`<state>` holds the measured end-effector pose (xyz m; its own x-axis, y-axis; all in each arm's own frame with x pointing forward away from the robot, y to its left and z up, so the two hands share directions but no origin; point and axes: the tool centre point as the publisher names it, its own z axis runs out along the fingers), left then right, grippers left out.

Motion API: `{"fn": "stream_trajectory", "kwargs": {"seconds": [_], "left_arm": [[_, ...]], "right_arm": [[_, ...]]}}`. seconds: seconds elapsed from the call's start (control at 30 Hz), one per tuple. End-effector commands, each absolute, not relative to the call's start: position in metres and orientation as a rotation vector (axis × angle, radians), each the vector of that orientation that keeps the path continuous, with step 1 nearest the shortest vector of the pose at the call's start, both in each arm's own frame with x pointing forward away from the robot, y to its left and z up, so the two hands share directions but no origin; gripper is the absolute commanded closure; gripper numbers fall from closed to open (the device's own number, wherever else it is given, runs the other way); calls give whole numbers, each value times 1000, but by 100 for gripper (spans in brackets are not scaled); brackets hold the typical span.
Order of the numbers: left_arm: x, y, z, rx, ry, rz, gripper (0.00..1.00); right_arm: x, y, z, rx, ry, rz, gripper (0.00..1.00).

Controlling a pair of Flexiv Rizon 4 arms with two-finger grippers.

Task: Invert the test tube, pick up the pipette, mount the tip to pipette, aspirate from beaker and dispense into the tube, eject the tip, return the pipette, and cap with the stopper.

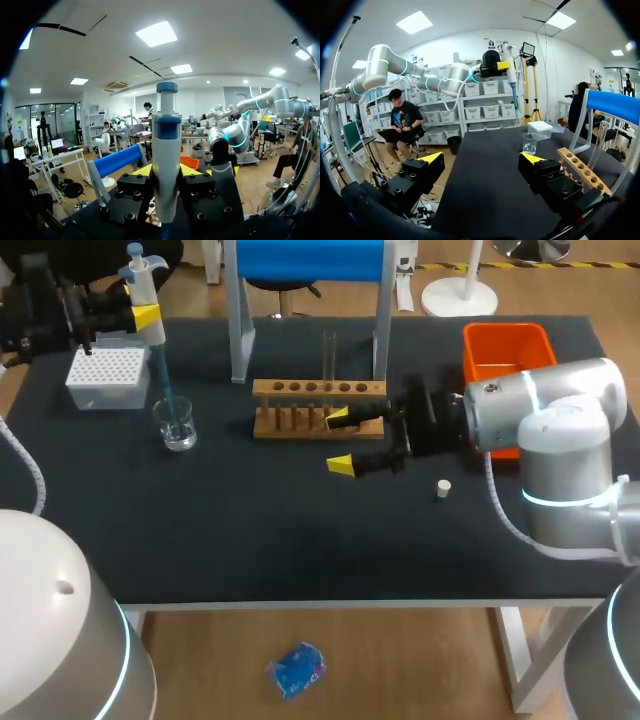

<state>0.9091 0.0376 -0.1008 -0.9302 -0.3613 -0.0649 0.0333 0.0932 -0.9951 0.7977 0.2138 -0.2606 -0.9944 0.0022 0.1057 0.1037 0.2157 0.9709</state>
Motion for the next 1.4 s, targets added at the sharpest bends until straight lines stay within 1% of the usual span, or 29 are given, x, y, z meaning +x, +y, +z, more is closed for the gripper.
{"fn": "stream_trajectory", "kwargs": {"seconds": [0.03, 0.13, 0.3, 0.63, 0.77, 1.4], "left_arm": [[909, 38, -101, -324, 2082, -1909, 100], [909, 38, -101, -324, 2082, -1909, 100], [929, 36, -108, -271, 2096, -1926, 100], [959, 50, -130, -228, 2121, -1951, 100], [965, 55, -136, -225, 2113, -1968, 100], [971, 60, -147, -218, 2124, -1992, 100]], "right_arm": [[797, 213, -261, -103, -2385, -1915, 0], [797, 213, -261, -103, -2385, -1915, 0], [797, 213, -261, -103, -2385, -1915, 0], [797, 213, -261, -103, -2385, -1915, 0], [804, 225, -270, -169, -2525, -1819, 0], [840, 294, -326, -271, -2685, -1753, 0]]}}
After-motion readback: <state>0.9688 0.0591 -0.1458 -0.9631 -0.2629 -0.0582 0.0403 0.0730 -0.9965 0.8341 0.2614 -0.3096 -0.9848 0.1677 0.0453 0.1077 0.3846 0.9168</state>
